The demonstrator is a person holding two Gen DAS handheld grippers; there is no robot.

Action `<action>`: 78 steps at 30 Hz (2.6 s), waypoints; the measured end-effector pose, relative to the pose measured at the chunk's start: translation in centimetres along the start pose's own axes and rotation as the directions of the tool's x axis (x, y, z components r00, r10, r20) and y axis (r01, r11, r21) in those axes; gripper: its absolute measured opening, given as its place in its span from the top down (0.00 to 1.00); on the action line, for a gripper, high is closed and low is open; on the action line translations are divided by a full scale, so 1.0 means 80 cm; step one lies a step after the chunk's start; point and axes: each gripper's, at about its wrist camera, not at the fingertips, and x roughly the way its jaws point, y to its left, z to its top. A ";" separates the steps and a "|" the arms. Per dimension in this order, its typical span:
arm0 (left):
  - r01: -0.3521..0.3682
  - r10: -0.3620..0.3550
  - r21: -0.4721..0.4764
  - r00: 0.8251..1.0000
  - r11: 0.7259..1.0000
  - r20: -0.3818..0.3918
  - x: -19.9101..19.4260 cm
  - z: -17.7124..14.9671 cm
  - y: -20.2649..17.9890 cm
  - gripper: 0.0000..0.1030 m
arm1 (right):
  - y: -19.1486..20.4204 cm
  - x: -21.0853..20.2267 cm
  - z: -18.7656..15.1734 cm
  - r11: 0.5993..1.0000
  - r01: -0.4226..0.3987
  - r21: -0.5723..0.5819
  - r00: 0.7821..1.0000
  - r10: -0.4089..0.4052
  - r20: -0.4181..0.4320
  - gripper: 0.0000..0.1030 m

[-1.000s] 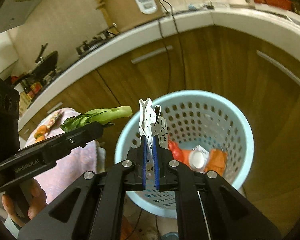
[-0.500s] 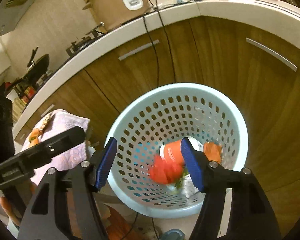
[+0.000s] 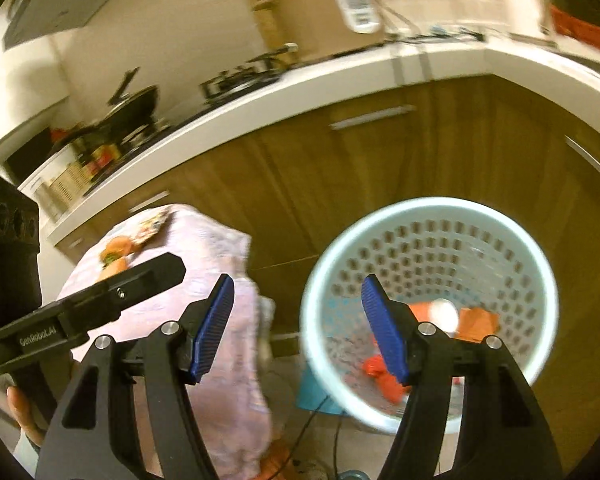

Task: Collect trash
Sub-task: 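Move both tools back over the table, then grasp the orange peel with the left tool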

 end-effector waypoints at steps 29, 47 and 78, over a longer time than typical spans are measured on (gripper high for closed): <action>-0.319 0.341 -0.252 0.939 0.913 0.045 -0.122 -0.018 0.249 0.41 | 0.239 0.202 0.000 0.977 -0.064 -0.201 0.990 0.037 -0.137 0.39; -0.426 0.425 -0.173 0.904 0.888 -0.047 -0.085 -0.021 0.249 0.37 | 0.237 0.216 -0.003 0.977 -0.095 -0.193 0.979 0.057 -0.196 0.39; 0.111 0.009 -0.480 0.971 0.870 0.240 -0.241 -0.101 0.291 0.69 | 0.306 0.188 -0.006 0.939 -0.251 -0.233 0.947 0.189 -0.259 0.39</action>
